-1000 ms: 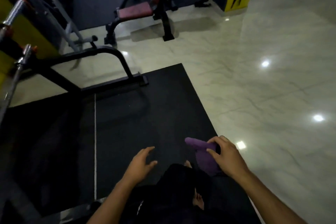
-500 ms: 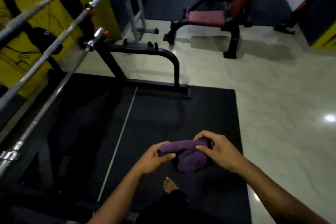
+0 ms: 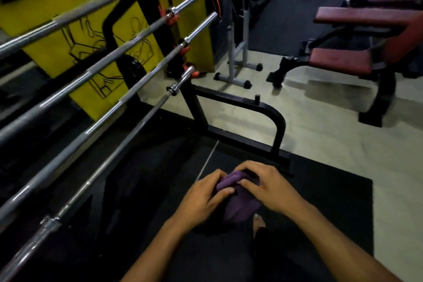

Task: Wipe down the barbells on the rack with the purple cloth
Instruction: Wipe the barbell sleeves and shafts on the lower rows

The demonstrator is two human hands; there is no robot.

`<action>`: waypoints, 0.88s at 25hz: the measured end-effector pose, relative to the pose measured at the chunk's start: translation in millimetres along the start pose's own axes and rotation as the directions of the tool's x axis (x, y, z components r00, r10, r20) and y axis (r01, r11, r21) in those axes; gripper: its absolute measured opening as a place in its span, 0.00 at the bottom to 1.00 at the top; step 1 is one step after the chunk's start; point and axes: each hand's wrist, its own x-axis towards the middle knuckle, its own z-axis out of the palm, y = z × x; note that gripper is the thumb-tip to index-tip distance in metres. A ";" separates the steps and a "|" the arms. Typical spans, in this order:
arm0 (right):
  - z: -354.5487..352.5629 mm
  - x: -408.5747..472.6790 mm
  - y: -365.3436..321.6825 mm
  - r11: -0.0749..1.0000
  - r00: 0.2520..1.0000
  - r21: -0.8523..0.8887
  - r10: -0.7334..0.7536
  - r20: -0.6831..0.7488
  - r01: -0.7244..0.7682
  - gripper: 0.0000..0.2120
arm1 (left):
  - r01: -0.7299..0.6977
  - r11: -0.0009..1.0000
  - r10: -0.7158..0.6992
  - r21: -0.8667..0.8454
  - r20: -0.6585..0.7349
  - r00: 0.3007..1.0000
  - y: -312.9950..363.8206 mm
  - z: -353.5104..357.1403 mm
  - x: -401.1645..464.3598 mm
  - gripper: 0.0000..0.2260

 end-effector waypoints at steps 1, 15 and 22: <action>-9.7 22.6 10.5 0.999 1.000 0.031 -0.016 0.004 0.016 0.08 | 0.054 0.998 -0.054 -0.025 -0.003 0.999 -9.0 -7.4 18.4 0.14; -119.9 352.3 74.8 0.983 0.992 0.138 -0.117 -0.037 0.122 0.12 | 0.310 0.947 -0.273 0.091 -0.288 0.918 -93.2 -150.4 227.8 0.15; -120.9 491.1 98.3 0.983 0.982 0.014 -0.183 -0.052 0.184 0.12 | 0.221 0.970 -0.191 0.101 -0.246 0.950 -165.9 -240.2 331.2 0.19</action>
